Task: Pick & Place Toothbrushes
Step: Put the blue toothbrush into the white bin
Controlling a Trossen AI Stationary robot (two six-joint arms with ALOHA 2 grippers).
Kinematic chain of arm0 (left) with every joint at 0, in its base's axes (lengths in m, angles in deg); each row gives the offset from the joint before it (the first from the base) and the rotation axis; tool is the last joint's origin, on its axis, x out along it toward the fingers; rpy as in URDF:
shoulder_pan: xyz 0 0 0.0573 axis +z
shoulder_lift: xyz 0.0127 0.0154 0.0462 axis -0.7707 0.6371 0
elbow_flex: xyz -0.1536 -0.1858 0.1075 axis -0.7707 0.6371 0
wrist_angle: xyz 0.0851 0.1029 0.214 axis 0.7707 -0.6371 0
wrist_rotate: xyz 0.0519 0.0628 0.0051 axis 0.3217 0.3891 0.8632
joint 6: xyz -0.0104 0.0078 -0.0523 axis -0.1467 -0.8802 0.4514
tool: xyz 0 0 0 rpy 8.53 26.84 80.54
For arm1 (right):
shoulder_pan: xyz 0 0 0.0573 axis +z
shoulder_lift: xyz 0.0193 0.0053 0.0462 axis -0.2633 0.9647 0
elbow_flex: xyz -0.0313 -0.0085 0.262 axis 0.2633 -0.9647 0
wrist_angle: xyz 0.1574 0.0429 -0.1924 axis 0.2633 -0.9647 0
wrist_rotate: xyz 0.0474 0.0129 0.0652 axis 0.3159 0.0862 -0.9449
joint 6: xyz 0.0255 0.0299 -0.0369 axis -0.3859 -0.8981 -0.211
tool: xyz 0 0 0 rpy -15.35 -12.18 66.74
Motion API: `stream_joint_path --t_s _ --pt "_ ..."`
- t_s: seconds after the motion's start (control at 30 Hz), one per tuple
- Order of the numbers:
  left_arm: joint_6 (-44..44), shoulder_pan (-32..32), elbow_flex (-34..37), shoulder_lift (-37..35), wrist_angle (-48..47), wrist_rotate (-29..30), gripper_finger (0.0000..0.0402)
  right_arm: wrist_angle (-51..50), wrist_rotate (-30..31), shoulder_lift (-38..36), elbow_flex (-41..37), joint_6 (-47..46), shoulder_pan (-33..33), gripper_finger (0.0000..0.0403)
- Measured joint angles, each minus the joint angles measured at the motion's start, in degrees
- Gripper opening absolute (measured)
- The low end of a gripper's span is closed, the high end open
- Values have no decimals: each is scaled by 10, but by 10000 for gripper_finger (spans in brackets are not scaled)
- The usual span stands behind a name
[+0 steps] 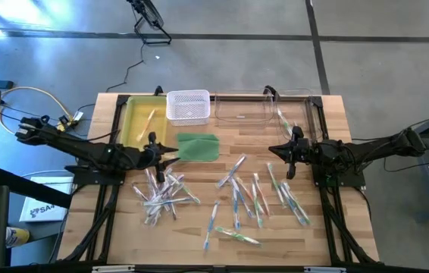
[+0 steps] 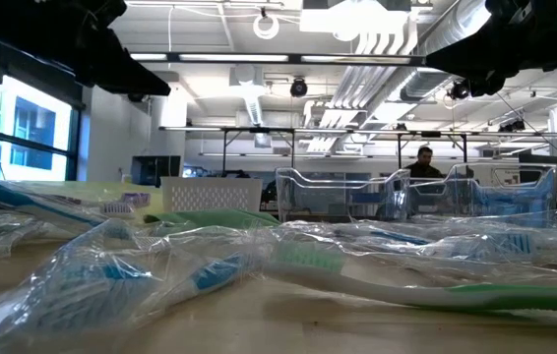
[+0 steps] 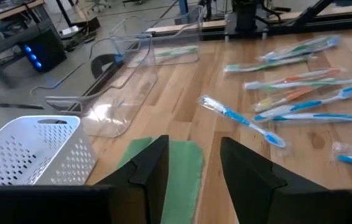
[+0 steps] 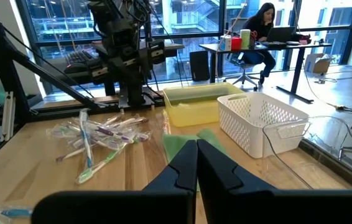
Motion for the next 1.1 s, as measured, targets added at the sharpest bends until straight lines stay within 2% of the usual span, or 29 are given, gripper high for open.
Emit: stream_joint_path --t_s 0.8,1.1 --pt "3 0 0 0 1 -2 140 0 0 15 0 -2 0 2" --pt "-15 0 0 11 119 -24 140 0 0 15 0 2 0 2"
